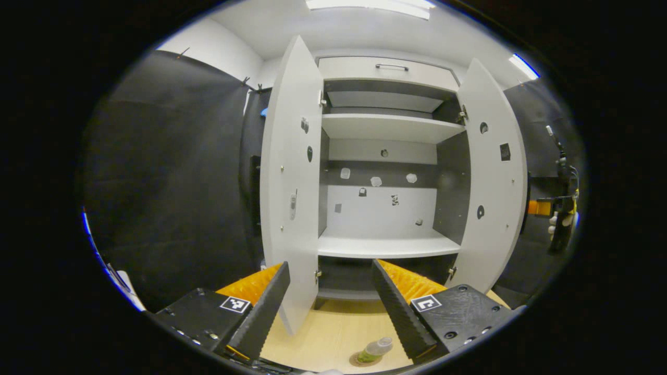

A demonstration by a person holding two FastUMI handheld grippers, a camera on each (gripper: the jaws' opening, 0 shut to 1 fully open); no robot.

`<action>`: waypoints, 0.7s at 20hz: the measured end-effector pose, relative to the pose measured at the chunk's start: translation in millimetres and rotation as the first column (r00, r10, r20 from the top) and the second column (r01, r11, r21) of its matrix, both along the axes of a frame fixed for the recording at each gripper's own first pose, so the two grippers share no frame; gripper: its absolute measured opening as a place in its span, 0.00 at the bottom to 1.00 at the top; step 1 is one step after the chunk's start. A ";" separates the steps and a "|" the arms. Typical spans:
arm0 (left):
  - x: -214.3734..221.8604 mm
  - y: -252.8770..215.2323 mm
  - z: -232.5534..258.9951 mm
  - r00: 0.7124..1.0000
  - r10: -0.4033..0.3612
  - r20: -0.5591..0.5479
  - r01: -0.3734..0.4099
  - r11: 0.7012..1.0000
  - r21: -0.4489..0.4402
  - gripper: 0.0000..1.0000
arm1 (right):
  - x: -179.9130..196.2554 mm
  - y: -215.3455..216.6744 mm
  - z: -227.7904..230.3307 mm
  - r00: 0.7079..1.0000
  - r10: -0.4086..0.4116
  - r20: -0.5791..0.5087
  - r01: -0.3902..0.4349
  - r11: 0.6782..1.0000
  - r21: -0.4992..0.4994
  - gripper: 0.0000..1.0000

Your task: Grasp the bottle in the cabinet with the left hand and place it on the coaster, then close the right door with the right hand and the left door with the left hand.

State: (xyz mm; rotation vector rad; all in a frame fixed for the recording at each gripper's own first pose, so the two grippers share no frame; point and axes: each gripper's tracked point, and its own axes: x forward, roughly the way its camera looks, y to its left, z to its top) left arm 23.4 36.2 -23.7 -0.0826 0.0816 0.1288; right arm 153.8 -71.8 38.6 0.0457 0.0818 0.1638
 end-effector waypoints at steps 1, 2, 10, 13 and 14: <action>0.5 5.4 -1.4 1.000 -0.004 -0.002 0.004 1.000 0.001 0.96 | 0.5 7.8 0.2 1.000 -0.003 0.003 0.003 1.000 -0.001 0.95; 0.3 9.8 -2.9 1.000 -0.010 -0.002 0.010 1.000 0.003 0.96 | 1.3 15.4 0.8 1.000 -0.006 0.007 0.006 1.000 -0.003 0.95; -0.6 37.6 -16.8 0.999 -0.026 -0.024 0.026 1.000 -0.007 0.96 | -5.4 94.8 -5.6 0.992 0.129 -0.002 -0.129 0.991 -0.023 0.92; 0.6 43.1 -18.7 0.999 -0.033 -0.025 0.033 0.999 0.009 0.96 | -16.0 108.1 -6.5 0.989 0.151 0.000 -0.151 0.987 -0.048 0.94; 0.4 43.6 -20.0 0.999 -0.038 -0.027 0.039 0.999 0.009 1.00 | -18.8 109.5 -7.1 0.989 0.150 -0.002 -0.150 0.987 -0.053 0.94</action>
